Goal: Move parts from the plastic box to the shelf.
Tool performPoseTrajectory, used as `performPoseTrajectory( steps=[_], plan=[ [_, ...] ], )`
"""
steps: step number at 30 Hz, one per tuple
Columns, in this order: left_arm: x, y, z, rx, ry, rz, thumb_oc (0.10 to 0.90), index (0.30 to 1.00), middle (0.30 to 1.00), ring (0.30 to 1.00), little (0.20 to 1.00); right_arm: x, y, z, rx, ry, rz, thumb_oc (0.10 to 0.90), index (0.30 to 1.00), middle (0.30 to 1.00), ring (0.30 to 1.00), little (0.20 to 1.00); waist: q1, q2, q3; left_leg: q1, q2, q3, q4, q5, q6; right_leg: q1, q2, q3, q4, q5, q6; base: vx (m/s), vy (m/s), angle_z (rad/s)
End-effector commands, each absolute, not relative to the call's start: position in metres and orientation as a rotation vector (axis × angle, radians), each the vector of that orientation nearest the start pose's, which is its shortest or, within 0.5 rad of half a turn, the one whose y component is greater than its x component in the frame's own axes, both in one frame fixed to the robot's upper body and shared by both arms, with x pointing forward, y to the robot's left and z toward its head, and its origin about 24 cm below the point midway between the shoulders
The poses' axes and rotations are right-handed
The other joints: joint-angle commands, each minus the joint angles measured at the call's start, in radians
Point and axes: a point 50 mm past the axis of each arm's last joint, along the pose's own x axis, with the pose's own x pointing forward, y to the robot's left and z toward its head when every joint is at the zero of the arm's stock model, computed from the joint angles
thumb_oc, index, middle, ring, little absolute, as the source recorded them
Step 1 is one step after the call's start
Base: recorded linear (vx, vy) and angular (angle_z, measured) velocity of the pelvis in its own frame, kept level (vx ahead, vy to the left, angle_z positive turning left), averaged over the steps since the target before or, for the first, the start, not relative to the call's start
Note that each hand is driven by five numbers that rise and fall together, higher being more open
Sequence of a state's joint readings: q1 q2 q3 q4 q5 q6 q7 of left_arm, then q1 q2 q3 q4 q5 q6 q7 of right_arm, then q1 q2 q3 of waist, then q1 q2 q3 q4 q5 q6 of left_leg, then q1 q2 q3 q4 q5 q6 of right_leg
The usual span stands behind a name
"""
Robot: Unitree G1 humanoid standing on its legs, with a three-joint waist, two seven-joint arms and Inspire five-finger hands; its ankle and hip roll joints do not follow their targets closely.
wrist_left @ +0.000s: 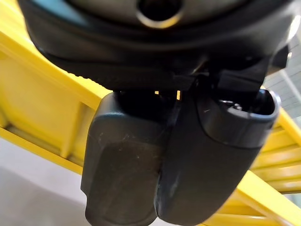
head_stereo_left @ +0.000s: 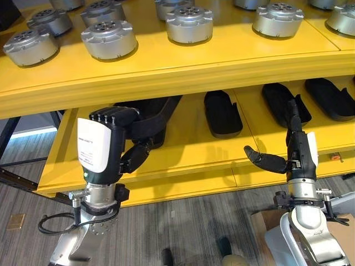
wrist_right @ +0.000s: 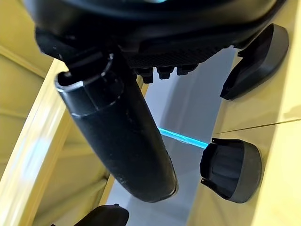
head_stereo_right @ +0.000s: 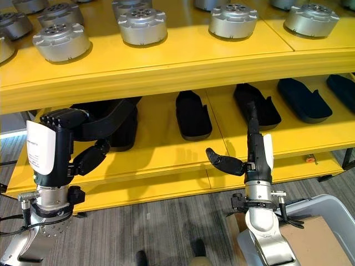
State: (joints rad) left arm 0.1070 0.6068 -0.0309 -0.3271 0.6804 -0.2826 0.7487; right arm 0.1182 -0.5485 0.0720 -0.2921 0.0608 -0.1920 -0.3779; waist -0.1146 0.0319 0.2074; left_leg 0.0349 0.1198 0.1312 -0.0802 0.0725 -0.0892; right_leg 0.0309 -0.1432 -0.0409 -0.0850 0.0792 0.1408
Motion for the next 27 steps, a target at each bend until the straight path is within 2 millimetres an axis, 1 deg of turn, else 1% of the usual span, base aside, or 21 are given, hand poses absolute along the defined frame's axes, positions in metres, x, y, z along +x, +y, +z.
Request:
performPoseTrajectory(
  steps=[1,4,5,6,8,9,10,11,12,13,14,15,16,18,19,20,21,22,23,25,27],
  plan=[
    [0.189,0.224,0.211,0.886,-1.242,0.732,0.4,0.3,0.3,0.3,0.3,0.209,-0.191,0.184,-0.362,-0.787,-0.05,0.9,1.0,1.0,1.0,1.0,0.007,-0.037,-0.055,0.066,-0.04,0.036,0.045,-0.161,0.051,-0.036,0.012,-0.035,0.098,-0.086,-0.002,0.06,-0.101,0.0],
    [0.19,0.231,0.209,0.916,-1.195,0.762,0.4,0.3,0.3,0.3,0.3,0.212,-0.19,0.181,-0.357,-0.77,-0.053,0.9,1.0,1.0,1.0,1.0,0.022,-0.039,-0.051,0.051,-0.039,0.022,0.072,-0.168,0.047,-0.028,0.01,-0.038,0.103,-0.096,-0.007,0.07,-0.158,0.06],
    [0.189,0.236,0.206,0.945,-1.175,0.777,0.4,0.3,0.3,0.3,0.3,0.213,-0.19,0.181,-0.36,-0.771,-0.05,0.9,1.0,1.0,1.0,1.0,0.029,-0.04,-0.045,0.04,-0.036,0.016,0.102,-0.176,0.046,-0.033,0.008,-0.04,0.126,-0.108,-0.012,0.05,-0.178,0.12],
    [0.189,0.236,0.206,0.951,-1.174,0.781,0.4,0.3,0.3,0.3,0.3,0.213,-0.19,0.181,-0.361,-0.772,-0.048,0.9,1.0,1.0,1.0,1.0,0.029,-0.04,-0.043,0.036,-0.035,0.015,0.112,-0.181,0.046,-0.035,0.007,-0.041,0.133,-0.112,-0.014,0.03,-0.18,0.13],
    [0.188,0.241,0.204,0.991,-1.159,0.799,0.4,0.3,0.3,0.3,0.3,0.213,-0.191,0.181,-0.351,-0.765,-0.035,0.9,1.0,1.0,1.0,1.0,0.032,-0.04,-0.031,0.013,-0.037,0.018,0.182,-0.207,0.049,-0.051,0.003,-0.043,0.177,-0.131,-0.024,0.01,-0.137,0.09],
    [0.188,0.241,0.203,0.995,-1.157,0.801,0.4,0.3,0.3,0.3,0.3,0.213,-0.191,0.181,-0.351,-0.764,-0.032,0.9,1.0,1.0,1.0,1.0,0.032,-0.04,-0.029,0.008,-0.037,0.019,0.194,-0.213,0.05,-0.055,0.002,-0.042,0.184,-0.134,-0.026,0.01,-0.161,0.1],
    [0.188,0.245,0.201,1.015,-1.125,0.808,0.4,0.3,0.3,0.3,0.3,0.213,-0.191,0.181,-0.361,-0.759,-0.017,0.9,1.0,1.0,1.0,1.0,0.029,-0.044,-0.021,-0.002,-0.05,0.039,0.263,-0.244,0.06,-0.064,-0.004,-0.045,0.207,-0.143,-0.036,0.02,-0.159,0.12],
    [0.188,0.246,0.199,1.017,-1.112,0.81,0.4,0.3,0.3,0.3,0.3,0.213,-0.192,0.179,-0.361,-0.749,-0.011,0.9,1.0,1.0,1.0,1.0,0.028,-0.048,-0.012,-0.028,-0.055,0.055,0.357,-0.237,0.056,-0.065,-0.006,-0.047,0.221,-0.152,-0.047,-0.02,-0.248,0.32],
    [0.192,0.245,0.199,0.99,-1.133,0.813,0.4,0.3,0.3,0.3,0.3,0.213,-0.194,0.178,-0.38,-0.745,-0.011,0.9,1.0,1.0,1.0,1.0,0.027,-0.057,0.013,-0.135,-0.036,0.058,0.581,-0.184,0.023,-0.061,-0.002,-0.059,0.231,-0.163,-0.074,-0.05,-0.177,0.36],
    [0.193,0.245,0.2,0.987,-1.136,0.816,0.4,0.3,0.3,0.3,0.3,0.213,-0.194,0.178,-0.384,-0.749,-0.008,0.9,1.0,1.0,1.0,1.0,0.026,-0.056,0.016,-0.16,-0.033,0.048,0.613,-0.181,0.02,-0.063,0.001,-0.06,0.233,-0.164,-0.078,-0.05,-0.114,0.55],
    [0.193,0.245,0.201,0.983,-1.139,0.826,0.4,0.3,0.3,0.3,0.3,0.214,-0.193,0.176,-0.395,-0.75,0.004,0.9,1.0,1.0,1.0,1.0,0.027,-0.048,0.025,-0.195,-0.031,0.019,0.646,-0.175,0.014,-0.062,0.012,-0.057,0.24,-0.173,-0.084,-0.01,0.058,0.71],
    [0.194,0.246,0.203,0.974,-1.138,0.847,0.4,0.3,0.3,0.3,0.3,0.216,-0.192,0.174,-0.398,-0.742,0.025,0.9,1.0,1.0,1.0,1.0,0.033,-0.037,0.031,-0.228,-0.033,-0.029,0.615,-0.139,0.01,-0.071,0.025,-0.047,0.247,-0.176,-0.087,0.01,0.089,0.56],
    [0.194,0.246,0.203,0.973,-1.137,0.855,0.4,0.3,0.3,0.3,0.3,0.216,-0.191,0.174,-0.4,-0.741,0.032,0.9,1.0,1.0,1.0,1.0,0.034,-0.034,0.031,-0.228,-0.029,-0.039,0.593,-0.13,0.008,-0.072,0.027,-0.044,0.25,-0.179,-0.087,0.06,0.183,0.2],
    [0.192,0.25,0.204,0.988,-1.114,0.907,0.4,0.3,0.3,0.3,0.3,0.215,-0.188,0.176,-0.431,-0.751,0.078,0.9,1.0,1.0,1.0,1.0,0.037,-0.026,0.025,-0.2,0.028,-0.074,0.398,-0.092,0.002,-0.073,0.035,-0.016,0.259,-0.201,-0.076,0.15,0.251,-0.22],
    [0.19,0.254,0.203,0.987,-1.093,0.934,0.4,0.3,0.3,0.3,0.3,0.214,-0.186,0.176,-0.436,-0.749,0.102,0.9,1.0,1.0,1.0,1.0,0.037,-0.024,0.021,-0.18,0.064,-0.092,0.293,-0.061,-0.005,-0.071,0.035,0.0,0.257,-0.207,-0.07,0.21,0.403,-0.23],
    [0.187,0.258,0.201,0.984,-1.066,0.965,0.4,0.3,0.3,0.3,0.3,0.213,-0.184,0.177,-0.441,-0.748,0.137,0.9,1.0,1.0,1.0,1.0,0.037,-0.026,0.013,-0.155,0.132,-0.123,0.177,0.014,-0.028,-0.07,0.031,0.019,0.256,-0.216,-0.065,0.22,0.494,-0.24],
    [0.185,0.263,0.198,0.967,-1.036,0.989,0.4,0.3,0.3,0.3,0.3,0.212,-0.182,0.177,-0.458,-0.743,0.166,0.9,1.0,1.0,1.0,1.0,0.036,-0.031,0.01,-0.128,0.184,-0.131,0.092,0.075,-0.047,-0.069,0.025,0.032,0.259,-0.222,-0.066,0.19,0.496,-0.29],
    [0.185,0.266,0.195,0.953,-1.016,0.998,0.4,0.3,0.3,0.3,0.3,0.213,-0.181,0.177,-0.471,-0.736,0.18,0.9,1.0,1.0,1.0,1.0,0.032,-0.037,0.01,-0.132,0.223,-0.136,0.059,0.099,-0.054,-0.07,0.009,0.034,0.263,-0.224,-0.064,0.14,0.541,-0.49],
    [0.186,0.268,0.192,0.945,-1.017,0.991,0.4,0.3,0.3,0.3,0.3,0.213,-0.182,0.178,-0.471,-0.726,0.185,0.9,1.0,1.0,1.0,1.0,0.016,-0.038,0.009,-0.117,0.252,-0.111,0.032,0.113,-0.066,-0.074,-0.012,0.03,0.278,-0.233,-0.059,0.11,0.583,-0.67],
    [0.19,0.267,0.195,0.944,-1.035,0.967,0.4,0.3,0.3,0.3,0.3,0.215,-0.189,0.181,-0.474,-0.728,0.187,0.9,1.0,1.0,1.0,1.0,-0.004,-0.015,0.009,-0.088,0.229,-0.088,0.026,0.059,-0.084,-0.1,-0.042,0.049,0.32,-0.245,-0.026,0.12,0.537,-0.65],
    [0.194,0.263,0.196,0.939,-1.029,0.924,0.4,0.3,0.3,0.3,0.3,0.214,-0.193,0.177,-0.452,-0.7,0.169,0.9,1.0,1.0,1.0,1.0,-0.007,-0.012,0.007,-0.087,0.201,-0.071,0.066,0.017,-0.09,-0.105,-0.065,0.061,0.337,-0.243,-0.004,0.11,0.332,-0.6]
  ],
)
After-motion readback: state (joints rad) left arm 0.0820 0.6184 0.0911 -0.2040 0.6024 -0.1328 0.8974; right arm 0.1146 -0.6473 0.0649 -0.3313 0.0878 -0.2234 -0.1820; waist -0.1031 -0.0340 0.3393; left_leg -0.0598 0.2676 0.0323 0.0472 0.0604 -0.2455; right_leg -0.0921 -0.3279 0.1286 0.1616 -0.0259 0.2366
